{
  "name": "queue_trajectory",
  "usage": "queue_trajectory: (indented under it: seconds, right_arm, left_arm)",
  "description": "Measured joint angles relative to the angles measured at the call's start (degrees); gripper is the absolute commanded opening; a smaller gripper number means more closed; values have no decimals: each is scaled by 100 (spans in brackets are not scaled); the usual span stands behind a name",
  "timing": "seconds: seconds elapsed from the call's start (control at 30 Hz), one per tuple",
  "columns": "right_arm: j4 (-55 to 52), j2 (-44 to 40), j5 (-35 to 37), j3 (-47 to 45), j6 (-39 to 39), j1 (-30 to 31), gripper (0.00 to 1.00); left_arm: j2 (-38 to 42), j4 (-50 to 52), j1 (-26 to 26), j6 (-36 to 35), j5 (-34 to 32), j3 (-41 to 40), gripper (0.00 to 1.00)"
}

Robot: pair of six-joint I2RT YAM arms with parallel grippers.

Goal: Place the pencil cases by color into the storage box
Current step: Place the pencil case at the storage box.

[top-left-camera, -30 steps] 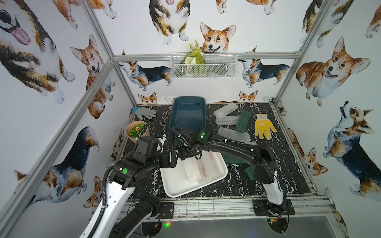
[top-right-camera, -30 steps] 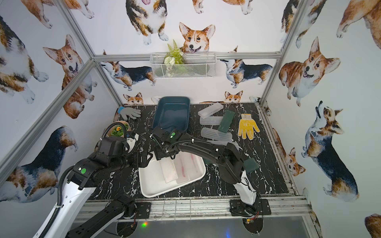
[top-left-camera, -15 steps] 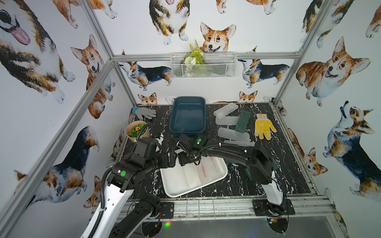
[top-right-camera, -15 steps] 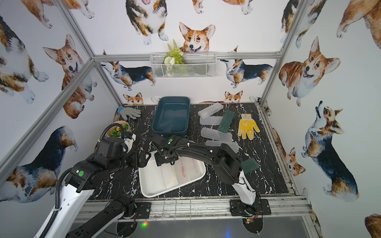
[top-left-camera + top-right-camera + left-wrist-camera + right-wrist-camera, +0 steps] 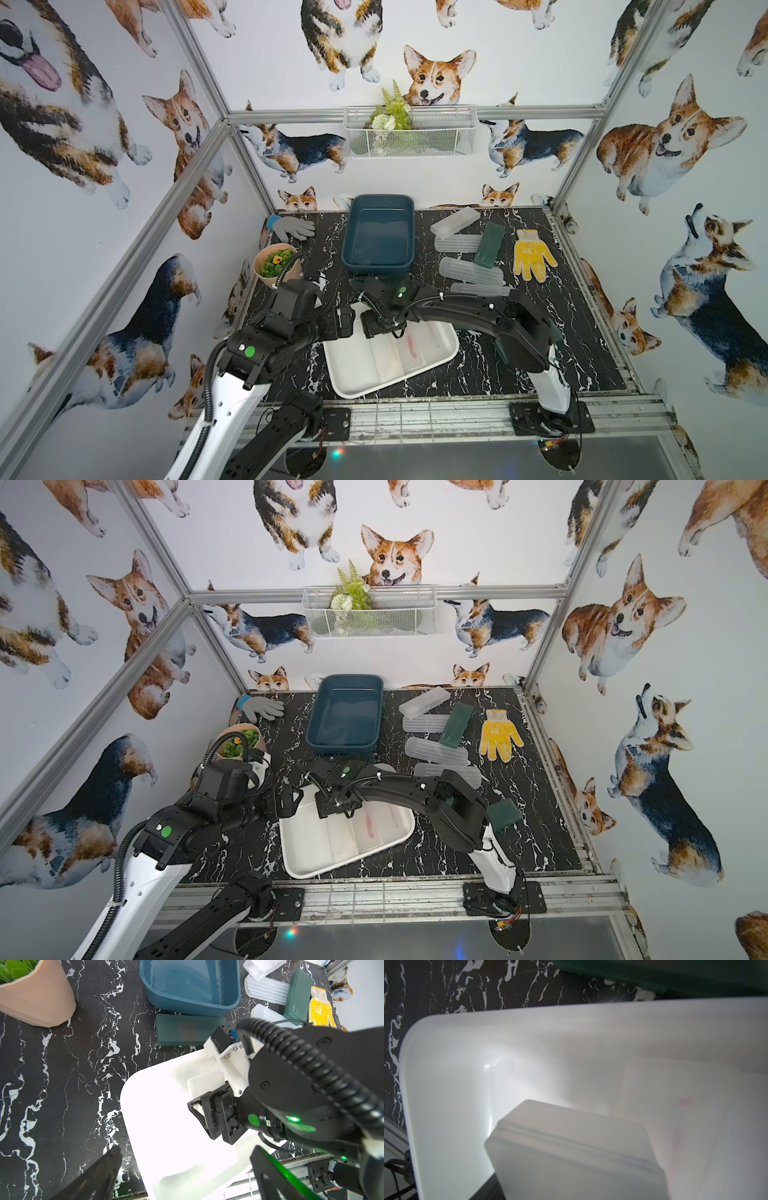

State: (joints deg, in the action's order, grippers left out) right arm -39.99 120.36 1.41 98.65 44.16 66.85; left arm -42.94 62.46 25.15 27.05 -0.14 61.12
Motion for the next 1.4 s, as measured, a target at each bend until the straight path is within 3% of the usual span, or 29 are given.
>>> queue_trajectory:
  seconds: [0.53, 0.77, 1.13, 1.4]
  right_arm:
    - [20, 400, 15, 219, 79, 4, 70]
    - [22, 444, 24, 225, 74, -33, 79]
    - [24, 444, 22, 234, 63, -81, 85]
    - [63, -35, 114, 118, 63, -210, 85]
  left_arm:
    - [11, -28, -83, 118, 4, -39, 100]
    - [-17, -39, -140, 118, 4, 66, 100]
    - [-76, -48, -195, 118, 13, 146, 100]
    - [-195, -39, -243, 125, 26, 240, 100]
